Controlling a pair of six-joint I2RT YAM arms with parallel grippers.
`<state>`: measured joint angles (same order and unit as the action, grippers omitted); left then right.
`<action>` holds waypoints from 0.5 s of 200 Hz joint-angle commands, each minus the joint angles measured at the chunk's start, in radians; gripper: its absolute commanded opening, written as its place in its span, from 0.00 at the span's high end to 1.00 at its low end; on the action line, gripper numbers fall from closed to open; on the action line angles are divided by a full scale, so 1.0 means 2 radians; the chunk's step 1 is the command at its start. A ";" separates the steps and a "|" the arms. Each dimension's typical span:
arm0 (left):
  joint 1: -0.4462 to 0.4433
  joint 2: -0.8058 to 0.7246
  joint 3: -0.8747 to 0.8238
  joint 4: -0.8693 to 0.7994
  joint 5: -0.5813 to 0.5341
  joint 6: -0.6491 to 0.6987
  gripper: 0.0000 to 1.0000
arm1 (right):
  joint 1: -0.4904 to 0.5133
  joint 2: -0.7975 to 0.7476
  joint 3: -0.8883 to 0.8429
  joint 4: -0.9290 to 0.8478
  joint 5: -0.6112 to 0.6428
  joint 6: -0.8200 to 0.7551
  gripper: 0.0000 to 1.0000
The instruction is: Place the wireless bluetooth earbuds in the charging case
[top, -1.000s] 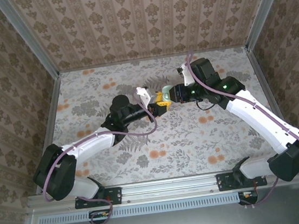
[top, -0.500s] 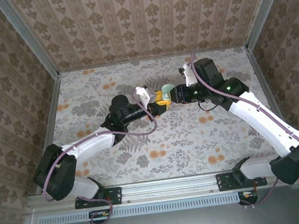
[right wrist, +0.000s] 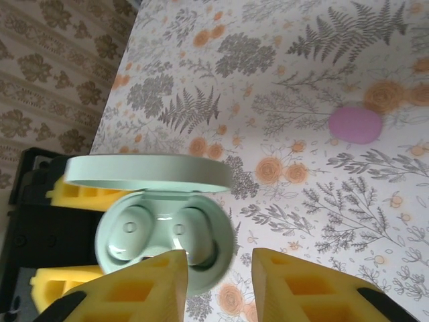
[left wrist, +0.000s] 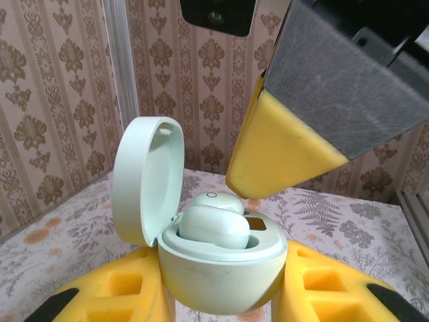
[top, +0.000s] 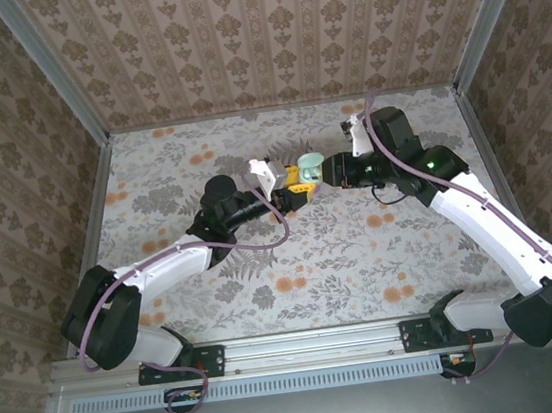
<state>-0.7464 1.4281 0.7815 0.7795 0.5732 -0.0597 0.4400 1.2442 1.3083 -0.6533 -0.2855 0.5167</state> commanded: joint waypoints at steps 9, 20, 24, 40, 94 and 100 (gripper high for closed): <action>-0.002 -0.004 0.005 0.034 0.012 -0.001 0.71 | -0.012 -0.016 -0.012 0.019 -0.008 0.025 0.68; -0.003 -0.005 0.005 0.034 0.014 0.002 0.71 | -0.014 -0.017 -0.015 0.027 -0.023 0.030 0.68; -0.002 -0.005 0.006 0.032 0.014 0.003 0.71 | -0.015 -0.017 -0.016 0.030 -0.028 0.033 0.68; -0.003 -0.005 0.007 0.031 0.019 0.006 0.71 | -0.018 -0.018 -0.017 0.040 -0.045 0.040 0.68; -0.003 -0.010 0.011 0.023 0.023 0.012 0.71 | -0.023 -0.011 -0.017 0.056 -0.072 0.055 0.67; -0.003 -0.011 0.011 0.023 0.023 0.011 0.71 | -0.023 -0.008 -0.017 0.057 -0.073 0.055 0.67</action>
<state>-0.7467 1.4277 0.7815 0.8005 0.5926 -0.0517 0.3996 1.2301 1.2804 -0.5701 -0.3798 0.6018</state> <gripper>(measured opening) 0.326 0.332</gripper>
